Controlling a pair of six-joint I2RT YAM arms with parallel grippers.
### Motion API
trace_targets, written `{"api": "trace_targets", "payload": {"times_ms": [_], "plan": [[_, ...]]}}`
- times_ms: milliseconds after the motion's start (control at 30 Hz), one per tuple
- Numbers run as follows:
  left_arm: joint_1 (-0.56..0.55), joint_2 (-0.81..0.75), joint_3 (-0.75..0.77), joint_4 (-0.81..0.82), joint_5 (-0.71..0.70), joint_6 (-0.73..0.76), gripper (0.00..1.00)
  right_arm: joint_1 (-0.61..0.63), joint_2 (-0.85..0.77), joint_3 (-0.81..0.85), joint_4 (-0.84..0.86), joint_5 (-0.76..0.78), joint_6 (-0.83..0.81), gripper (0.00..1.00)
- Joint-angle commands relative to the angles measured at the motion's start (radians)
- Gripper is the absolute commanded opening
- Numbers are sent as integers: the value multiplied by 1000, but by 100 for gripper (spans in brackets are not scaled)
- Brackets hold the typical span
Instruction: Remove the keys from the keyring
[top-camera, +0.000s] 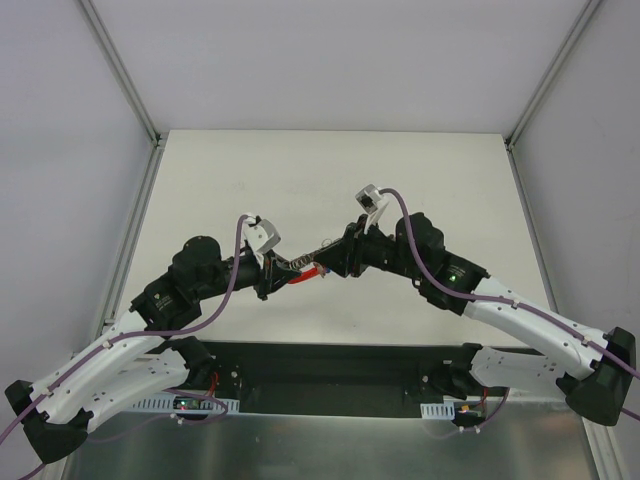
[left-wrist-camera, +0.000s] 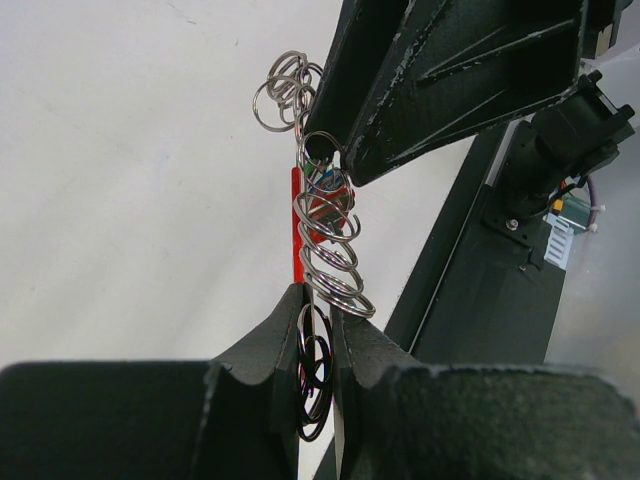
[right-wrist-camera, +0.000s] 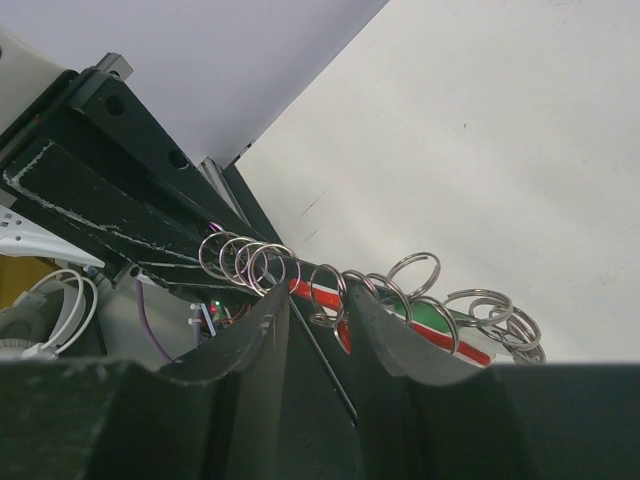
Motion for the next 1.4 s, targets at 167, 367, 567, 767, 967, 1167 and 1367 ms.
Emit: {"api": "trace_targets", "payload": {"times_ms": [167, 367, 567, 767, 967, 1167, 1367], "plan": [[3, -6, 6, 73, 12, 2, 0, 8, -9, 50, 10, 26, -21, 16], [3, 3, 9, 73, 17, 4, 0, 8, -17, 73, -11, 26, -50, 1], [3, 14, 14, 72, 11, 5, 0, 8, -2, 156, -135, 18, -175, 1], [3, 12, 25, 64, 0, -12, 44, 5, -14, 185, -174, -71, -334, 1], [3, -22, 77, 37, 41, -21, 47, 7, -48, 179, -169, -155, -433, 1], [3, -45, 150, -29, 144, 19, 55, 5, -98, 148, -157, -228, -505, 1], [3, -45, 187, -40, 247, 2, 56, 5, -143, 130, -140, -240, -528, 1]]}}
